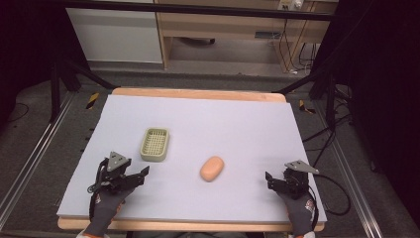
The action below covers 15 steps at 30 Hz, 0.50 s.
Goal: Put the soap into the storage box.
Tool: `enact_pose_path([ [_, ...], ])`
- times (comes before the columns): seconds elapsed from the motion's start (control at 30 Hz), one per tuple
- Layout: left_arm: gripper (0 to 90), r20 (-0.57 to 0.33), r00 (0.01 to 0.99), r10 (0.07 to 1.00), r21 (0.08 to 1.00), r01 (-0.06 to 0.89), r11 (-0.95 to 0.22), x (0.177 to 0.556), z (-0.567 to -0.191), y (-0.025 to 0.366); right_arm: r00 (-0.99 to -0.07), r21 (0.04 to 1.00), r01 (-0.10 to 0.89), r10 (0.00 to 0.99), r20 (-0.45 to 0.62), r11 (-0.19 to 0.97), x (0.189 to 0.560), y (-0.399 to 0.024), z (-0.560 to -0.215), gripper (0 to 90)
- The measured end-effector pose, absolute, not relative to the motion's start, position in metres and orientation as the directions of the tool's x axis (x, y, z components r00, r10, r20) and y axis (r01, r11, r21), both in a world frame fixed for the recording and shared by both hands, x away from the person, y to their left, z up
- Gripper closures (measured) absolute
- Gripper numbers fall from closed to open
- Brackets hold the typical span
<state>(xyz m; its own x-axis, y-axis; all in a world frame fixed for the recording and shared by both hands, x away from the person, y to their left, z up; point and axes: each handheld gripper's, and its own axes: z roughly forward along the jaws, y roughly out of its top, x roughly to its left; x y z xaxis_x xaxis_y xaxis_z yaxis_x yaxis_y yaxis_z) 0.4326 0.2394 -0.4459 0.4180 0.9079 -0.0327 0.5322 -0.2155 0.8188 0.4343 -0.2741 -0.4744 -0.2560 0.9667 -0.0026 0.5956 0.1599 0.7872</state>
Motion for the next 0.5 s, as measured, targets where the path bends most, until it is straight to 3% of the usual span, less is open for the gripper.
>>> enact_pose_path([
  [0.5,24.6,-0.026,0.463,0.886,0.828,0.507,-0.24,0.432,-0.437,0.221,-0.264,0.783,0.6,0.964,-0.002,0.166,0.434,-0.273,-0.475,11.8],
])
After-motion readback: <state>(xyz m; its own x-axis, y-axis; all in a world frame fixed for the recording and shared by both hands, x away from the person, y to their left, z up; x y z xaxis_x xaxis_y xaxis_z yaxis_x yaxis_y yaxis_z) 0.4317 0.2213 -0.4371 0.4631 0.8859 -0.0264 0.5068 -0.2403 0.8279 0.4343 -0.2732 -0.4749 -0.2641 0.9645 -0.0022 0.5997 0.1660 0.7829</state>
